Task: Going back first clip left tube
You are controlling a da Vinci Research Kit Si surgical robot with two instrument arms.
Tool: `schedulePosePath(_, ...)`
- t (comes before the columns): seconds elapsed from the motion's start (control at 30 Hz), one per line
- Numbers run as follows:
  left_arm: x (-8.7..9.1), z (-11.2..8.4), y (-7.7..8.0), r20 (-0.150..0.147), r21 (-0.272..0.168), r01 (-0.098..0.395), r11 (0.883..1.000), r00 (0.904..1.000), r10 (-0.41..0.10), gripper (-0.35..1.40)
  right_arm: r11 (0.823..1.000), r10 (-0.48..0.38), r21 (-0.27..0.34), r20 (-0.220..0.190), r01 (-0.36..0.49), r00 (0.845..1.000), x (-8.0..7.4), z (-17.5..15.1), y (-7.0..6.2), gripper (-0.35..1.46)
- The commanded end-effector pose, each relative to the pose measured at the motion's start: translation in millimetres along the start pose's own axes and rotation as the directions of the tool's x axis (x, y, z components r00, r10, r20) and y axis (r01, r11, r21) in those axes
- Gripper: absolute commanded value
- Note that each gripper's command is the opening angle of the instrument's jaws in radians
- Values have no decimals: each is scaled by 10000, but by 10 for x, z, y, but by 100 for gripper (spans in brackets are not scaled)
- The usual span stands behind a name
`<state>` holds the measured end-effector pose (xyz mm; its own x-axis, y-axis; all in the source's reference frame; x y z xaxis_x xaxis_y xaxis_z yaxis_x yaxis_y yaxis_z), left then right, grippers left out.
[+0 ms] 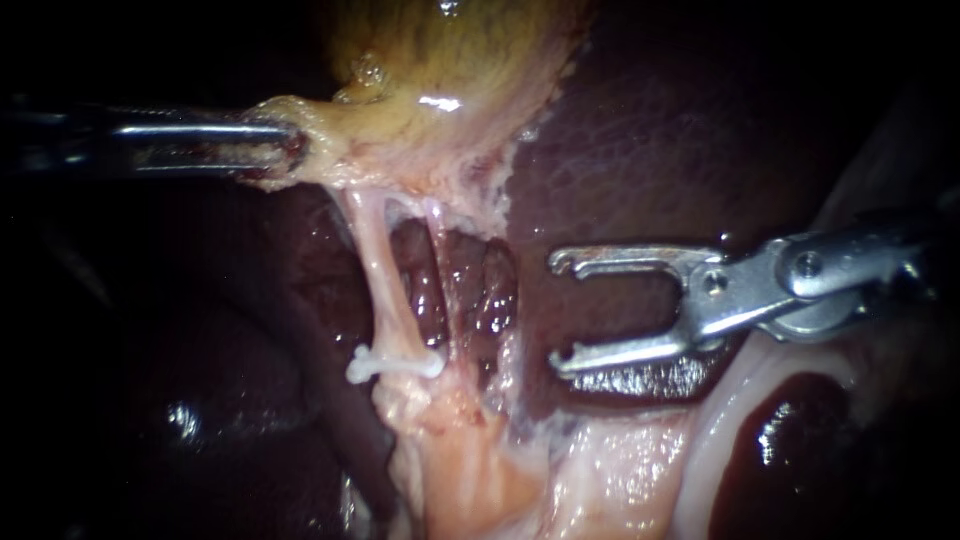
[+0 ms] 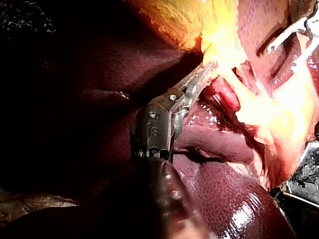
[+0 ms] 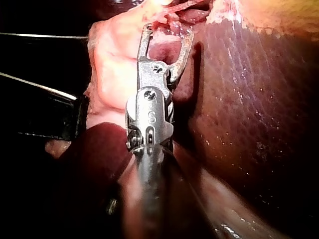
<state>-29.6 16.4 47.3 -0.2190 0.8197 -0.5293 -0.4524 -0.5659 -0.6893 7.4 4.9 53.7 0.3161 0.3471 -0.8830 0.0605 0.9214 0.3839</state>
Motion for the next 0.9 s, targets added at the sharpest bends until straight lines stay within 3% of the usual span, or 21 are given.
schedulePosePath(0.03,-1,3,0,-16,56,2,10000,10000,-2,-35,10000,0,19,-1,0,10000,-1,-1,0,50)
schedulePosePath(0.2,-4,18,1,-16,19,-10,10000,10000,10,-35,10000,-10,35,-2,10,10000,-3,-4,-1,50)
schedulePosePath(0.4,-13,56,-1,-22,-100,-190,9998,9998,190,-35,10000,-11,42,-3,11,10000,-4,-6,-1,50)
schedulePosePath(0.57,-21,78,0,14,-185,-253,9995,9997,253,-35,10000,-13,48,-3,13,10000,-5,-7,-1,50)
schedulePosePath(0.77,-22,79,0,51,-214,-267,9994,9996,268,-35,10000,-11,77,-9,12,10000,-5,-8,-1,50)
schedulePosePath(0.9,-23,73,-1,89,-233,-276,9993,9996,278,-35,9989,-5,471,-90,9,10000,-1,-4,-5,50)
